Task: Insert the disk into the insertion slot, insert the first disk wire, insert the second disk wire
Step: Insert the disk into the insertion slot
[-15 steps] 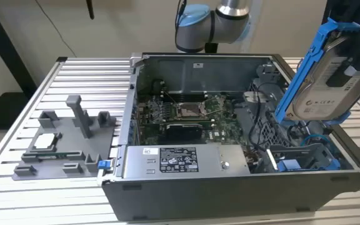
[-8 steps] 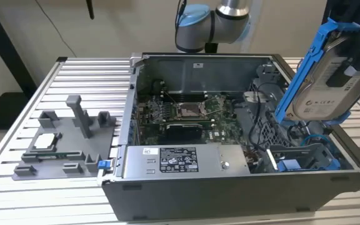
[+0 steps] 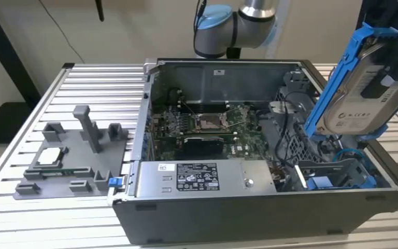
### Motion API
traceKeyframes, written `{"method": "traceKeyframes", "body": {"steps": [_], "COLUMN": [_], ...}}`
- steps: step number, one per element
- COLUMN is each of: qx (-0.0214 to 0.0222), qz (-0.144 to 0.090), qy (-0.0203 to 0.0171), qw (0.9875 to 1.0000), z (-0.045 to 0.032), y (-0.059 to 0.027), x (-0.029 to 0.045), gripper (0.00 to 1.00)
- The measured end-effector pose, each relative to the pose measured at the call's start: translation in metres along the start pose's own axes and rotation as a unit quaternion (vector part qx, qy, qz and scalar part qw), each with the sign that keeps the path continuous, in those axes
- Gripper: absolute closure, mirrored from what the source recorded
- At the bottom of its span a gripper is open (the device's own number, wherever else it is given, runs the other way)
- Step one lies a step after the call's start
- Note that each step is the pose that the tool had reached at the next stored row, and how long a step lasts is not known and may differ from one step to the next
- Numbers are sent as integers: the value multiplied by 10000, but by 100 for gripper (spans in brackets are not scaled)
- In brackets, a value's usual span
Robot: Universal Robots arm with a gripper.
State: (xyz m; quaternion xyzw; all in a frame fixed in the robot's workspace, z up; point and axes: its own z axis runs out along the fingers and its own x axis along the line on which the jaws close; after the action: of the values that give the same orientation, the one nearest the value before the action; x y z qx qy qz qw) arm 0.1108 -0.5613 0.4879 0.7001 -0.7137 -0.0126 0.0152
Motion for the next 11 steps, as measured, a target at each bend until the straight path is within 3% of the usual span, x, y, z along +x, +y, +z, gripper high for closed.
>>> {"method": "traceKeyframes", "body": {"steps": [11], "qx": [0], "qz": [0], "qy": [-2], "qw": [10000], "z": [106], "y": [-42], "x": [23], "gripper": [100]}}
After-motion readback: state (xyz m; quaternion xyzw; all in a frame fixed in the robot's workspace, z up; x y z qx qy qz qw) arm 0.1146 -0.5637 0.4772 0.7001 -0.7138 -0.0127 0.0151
